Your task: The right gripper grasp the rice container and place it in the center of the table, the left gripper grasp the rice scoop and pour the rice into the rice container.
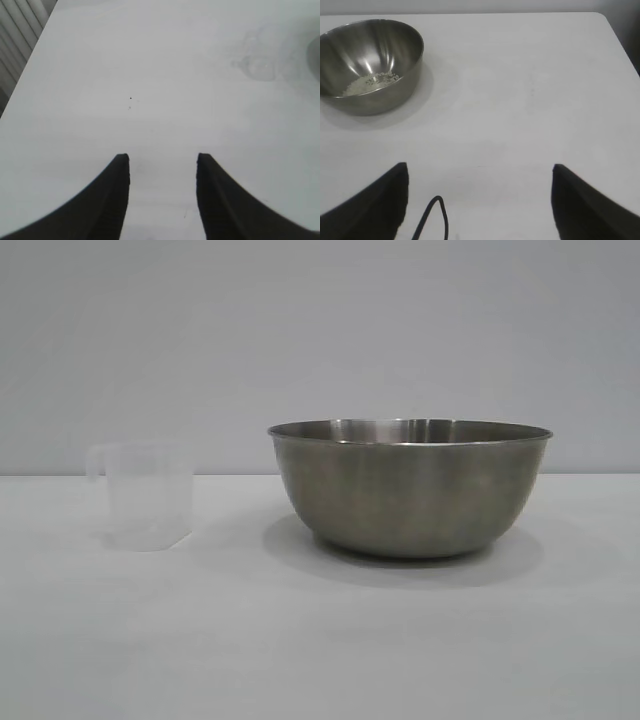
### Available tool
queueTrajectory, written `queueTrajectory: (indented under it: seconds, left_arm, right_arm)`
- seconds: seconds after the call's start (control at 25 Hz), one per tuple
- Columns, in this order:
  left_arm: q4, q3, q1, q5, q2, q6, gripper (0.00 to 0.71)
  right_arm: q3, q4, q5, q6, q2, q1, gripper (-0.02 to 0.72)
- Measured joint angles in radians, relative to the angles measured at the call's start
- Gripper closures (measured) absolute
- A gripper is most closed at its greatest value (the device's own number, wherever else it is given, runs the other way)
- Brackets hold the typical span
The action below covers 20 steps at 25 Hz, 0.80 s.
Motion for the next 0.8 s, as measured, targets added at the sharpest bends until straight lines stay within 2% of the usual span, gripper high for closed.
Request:
queueTrajectory:
  seconds: [0.16, 0.36, 0.8]
  left_arm:
    - [0.0, 0.0, 0.0, 0.0, 0.0, 0.0, 0.399]
    - [0.0, 0.0, 0.0, 0.0, 0.0, 0.0, 0.399]
    - [-0.001, 0.0, 0.0, 0.0, 0.0, 0.0, 0.399]
  right_arm:
    - [0.0, 0.0, 0.0, 0.0, 0.0, -0.007, 0.16]
    - [0.0, 0.0, 0.0, 0.0, 0.0, -0.075, 0.16]
    - [0.0, 0.0, 0.0, 0.0, 0.0, -0.079, 0.16]
